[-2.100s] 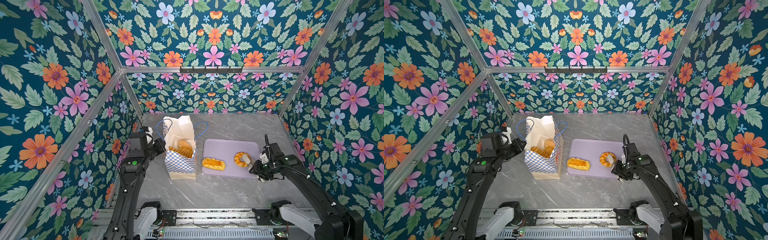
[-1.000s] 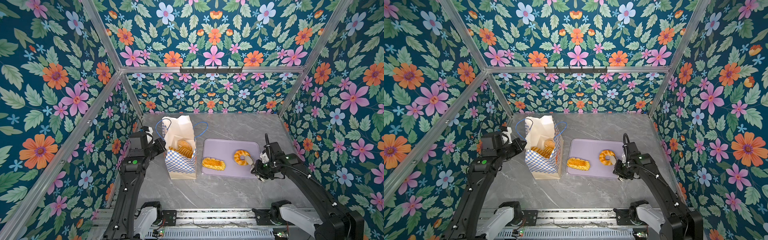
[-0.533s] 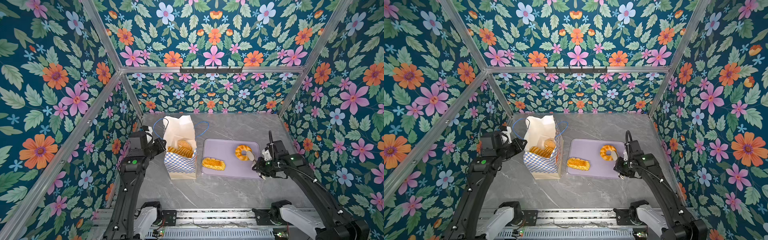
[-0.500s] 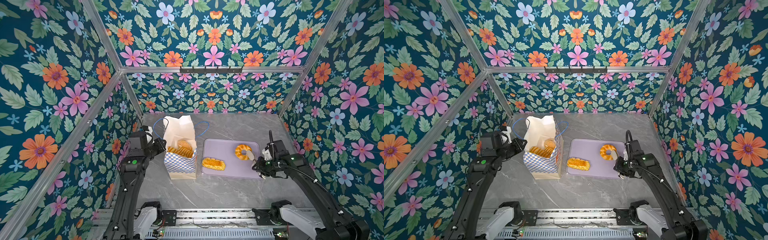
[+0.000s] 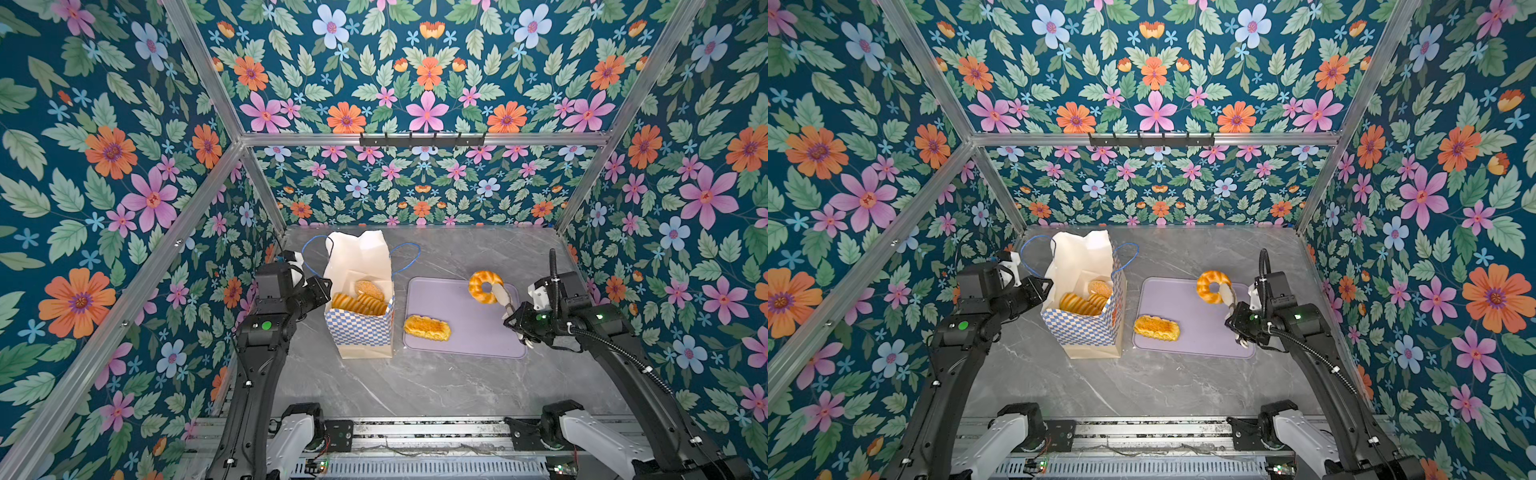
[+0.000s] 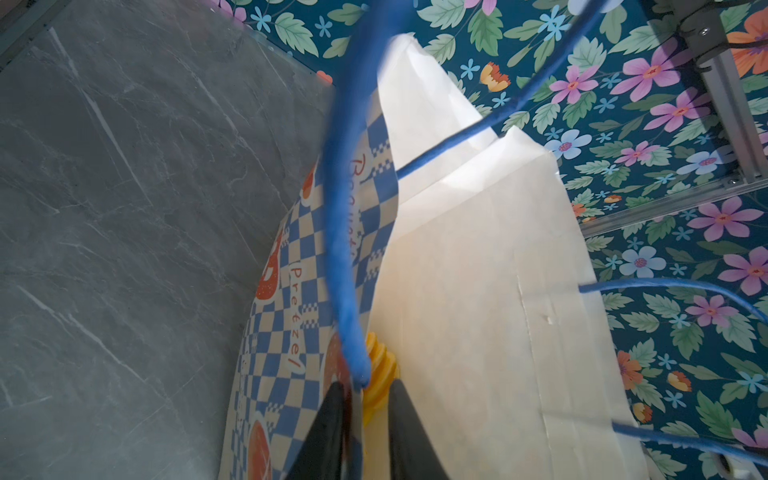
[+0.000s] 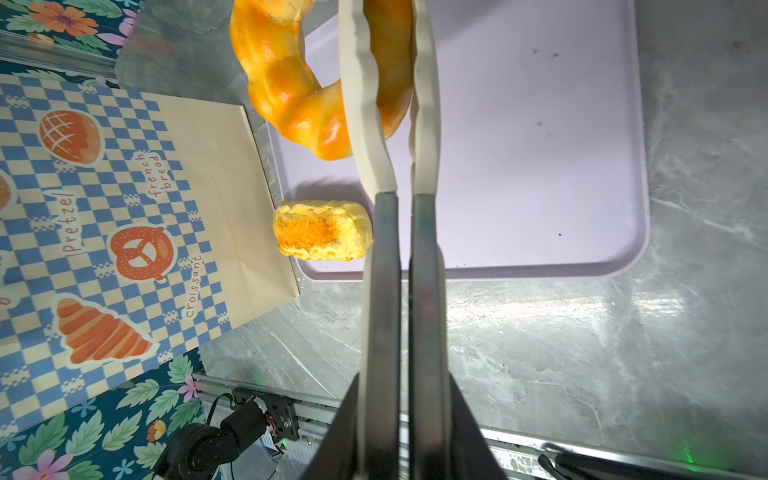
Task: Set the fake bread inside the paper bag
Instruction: 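Pinch the ring-shaped bread with the tongs and lift it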
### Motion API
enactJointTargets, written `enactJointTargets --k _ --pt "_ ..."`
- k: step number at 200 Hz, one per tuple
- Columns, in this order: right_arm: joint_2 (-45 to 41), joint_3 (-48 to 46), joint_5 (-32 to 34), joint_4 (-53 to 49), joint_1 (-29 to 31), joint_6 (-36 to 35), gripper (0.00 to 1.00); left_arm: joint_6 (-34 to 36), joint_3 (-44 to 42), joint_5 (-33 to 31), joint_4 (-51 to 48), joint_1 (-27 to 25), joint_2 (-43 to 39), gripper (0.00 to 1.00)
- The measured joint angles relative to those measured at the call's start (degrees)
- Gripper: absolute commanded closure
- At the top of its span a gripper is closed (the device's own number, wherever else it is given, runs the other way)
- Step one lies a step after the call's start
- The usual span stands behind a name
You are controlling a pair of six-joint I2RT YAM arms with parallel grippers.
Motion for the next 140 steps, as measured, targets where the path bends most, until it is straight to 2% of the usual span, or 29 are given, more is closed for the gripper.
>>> enactJointTargets --k 71,140 --pt "-0.2 4.0 -1.1 -0.9 0.0 0.5 0.73 0.2 0.9 -0.5 -1.0 0.0 -0.7 0.95" --pt "0.3 6.8 -1.7 -1.0 0.0 0.8 0.73 0.2 0.8 -1.1 -1.0 0.0 -0.8 0.95"
